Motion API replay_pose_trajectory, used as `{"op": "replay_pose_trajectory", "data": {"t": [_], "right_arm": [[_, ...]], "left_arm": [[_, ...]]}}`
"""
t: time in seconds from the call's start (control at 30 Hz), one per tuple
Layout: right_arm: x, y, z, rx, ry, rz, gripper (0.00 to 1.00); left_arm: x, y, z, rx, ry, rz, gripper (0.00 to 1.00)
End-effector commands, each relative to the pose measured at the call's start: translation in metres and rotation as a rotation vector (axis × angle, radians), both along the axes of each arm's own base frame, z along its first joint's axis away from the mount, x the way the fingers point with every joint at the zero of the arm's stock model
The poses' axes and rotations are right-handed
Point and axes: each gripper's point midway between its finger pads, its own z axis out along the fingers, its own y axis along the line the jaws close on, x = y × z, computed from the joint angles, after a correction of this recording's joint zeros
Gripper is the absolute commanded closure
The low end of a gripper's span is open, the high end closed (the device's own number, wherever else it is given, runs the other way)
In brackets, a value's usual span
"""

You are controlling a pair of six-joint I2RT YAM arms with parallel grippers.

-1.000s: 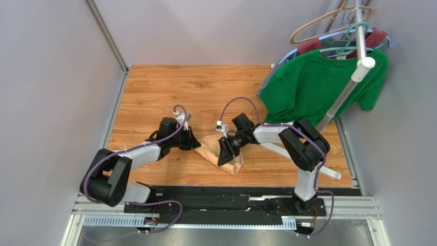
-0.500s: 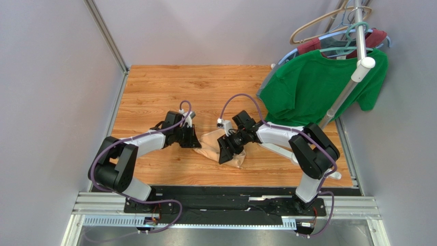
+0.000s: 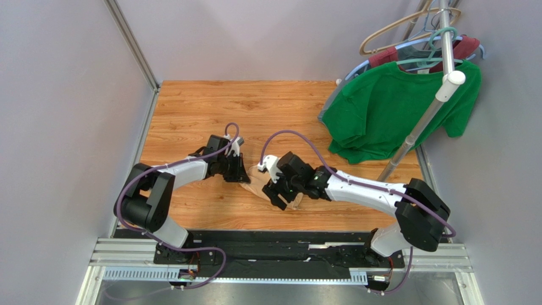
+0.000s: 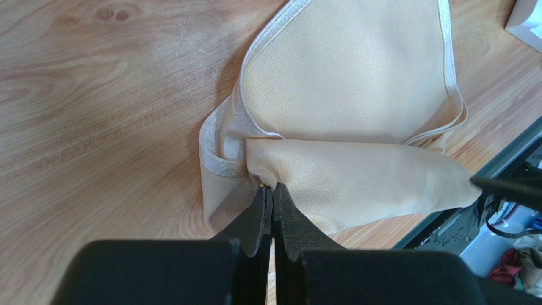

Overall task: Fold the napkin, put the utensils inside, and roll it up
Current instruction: Roll the napkin with the utensil

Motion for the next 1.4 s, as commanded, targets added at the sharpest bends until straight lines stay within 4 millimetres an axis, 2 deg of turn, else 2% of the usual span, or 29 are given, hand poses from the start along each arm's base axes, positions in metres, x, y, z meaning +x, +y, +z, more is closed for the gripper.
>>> {"op": "replay_pose_trajectory", "data": {"t": [0.0, 0.27, 0.63, 0.83, 0.97, 1.03, 1.07, 1.1, 1.13, 1.17, 1.2, 1.27, 1.37], "right_arm": [[0.000, -0.001, -0.005, -0.085, -0.165, 0.028, 0.31], [-0.016, -0.006, -0.029, -0.192, -0.214, 0.044, 0.38], [-0.013, -0.011, -0.059, -0.292, -0.188, 0.006, 0.45], [-0.018, -0.012, -0.075, -0.322, -0.122, 0.006, 0.53], [-0.023, -0.013, -0.085, -0.340, -0.053, 0.014, 0.68], [-0.026, -0.011, -0.087, -0.334, -0.014, 0.030, 0.73], [-0.028, -0.011, -0.088, -0.335, 0.001, 0.036, 0.74], [-0.033, -0.010, -0.088, -0.320, 0.029, 0.054, 0.75], [-0.031, -0.012, -0.088, -0.313, 0.044, 0.044, 0.78], [-0.034, -0.010, -0.087, -0.289, 0.078, 0.056, 0.80], [-0.040, -0.009, -0.088, -0.268, 0.119, 0.070, 0.81], [-0.038, -0.011, -0.086, -0.239, 0.153, 0.063, 0.81], [-0.041, -0.010, -0.086, -0.190, 0.231, 0.081, 0.82]], "left_arm": [[0.005, -0.001, 0.002, 0.005, 0.008, -0.012, 1.00], [0.005, -0.001, -0.001, 0.008, 0.021, -0.011, 1.00], [0.004, -0.001, -0.002, 0.008, 0.027, -0.017, 1.00], [0.005, -0.003, 0.001, -0.004, 0.020, -0.024, 1.00], [0.006, -0.006, 0.005, -0.026, 0.009, -0.032, 1.00], [0.009, -0.004, 0.010, -0.017, -0.013, -0.017, 0.89], [0.011, -0.003, 0.018, -0.020, -0.045, -0.008, 0.76], [0.014, -0.002, 0.023, -0.016, -0.064, 0.000, 0.70], [0.017, 0.002, 0.026, -0.003, -0.084, 0.022, 0.64], [0.020, 0.003, 0.035, -0.005, -0.118, 0.035, 0.53], [0.021, 0.005, 0.039, -0.003, -0.133, 0.044, 0.51], [0.024, 0.011, 0.046, 0.009, -0.169, 0.074, 0.48], [0.026, 0.019, 0.050, 0.022, -0.208, 0.116, 0.48]]}}
